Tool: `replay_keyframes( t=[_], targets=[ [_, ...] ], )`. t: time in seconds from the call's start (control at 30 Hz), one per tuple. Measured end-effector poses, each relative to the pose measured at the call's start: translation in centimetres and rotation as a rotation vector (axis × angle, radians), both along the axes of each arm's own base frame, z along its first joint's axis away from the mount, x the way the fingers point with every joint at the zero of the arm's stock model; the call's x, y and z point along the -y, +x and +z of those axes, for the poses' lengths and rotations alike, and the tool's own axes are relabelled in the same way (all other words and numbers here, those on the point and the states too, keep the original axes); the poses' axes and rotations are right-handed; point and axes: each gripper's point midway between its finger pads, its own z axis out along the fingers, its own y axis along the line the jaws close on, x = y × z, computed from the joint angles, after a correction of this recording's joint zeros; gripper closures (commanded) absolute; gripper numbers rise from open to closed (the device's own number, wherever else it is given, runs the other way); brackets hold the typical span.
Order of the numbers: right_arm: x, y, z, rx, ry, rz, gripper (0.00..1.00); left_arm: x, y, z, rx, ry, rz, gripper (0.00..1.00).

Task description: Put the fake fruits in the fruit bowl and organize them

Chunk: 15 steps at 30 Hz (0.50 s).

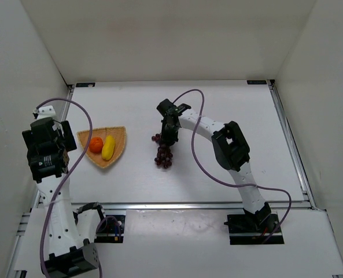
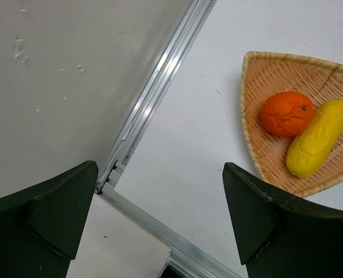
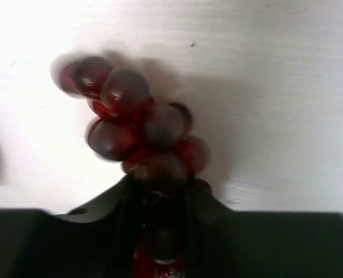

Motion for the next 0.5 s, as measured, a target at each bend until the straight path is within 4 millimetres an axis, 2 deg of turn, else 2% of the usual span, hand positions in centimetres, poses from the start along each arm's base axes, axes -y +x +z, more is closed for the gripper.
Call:
replay_keyframes(
  t=[0.13, 0.23, 0.4, 0.5],
  targets=[
    [-2.1, 0.0, 1.1, 0.001, 0.083, -0.001, 0.92, -0.2, -1.0, -0.2, -0.002, 0.017, 0.027, 0.00],
    [-5.1, 0.0, 3.0, 0.038, 0.174, 0.018, 0.96, -0.2, -1.8, -1.2, -0.028, 0.016, 0.037, 0.00],
    [-13.0, 0.7, 10.0, 0.141, 0.474, 0.019, 0.97, -0.2, -1.9, -1.7, -0.048, 0.010, 0.036, 0.00],
    [-17.1, 0.5, 13.8, 0.152, 0.653, 0.003, 0.99, -0.3, -1.6, -2.2, -0.072, 0.004, 0.035, 0.00]
  ],
)
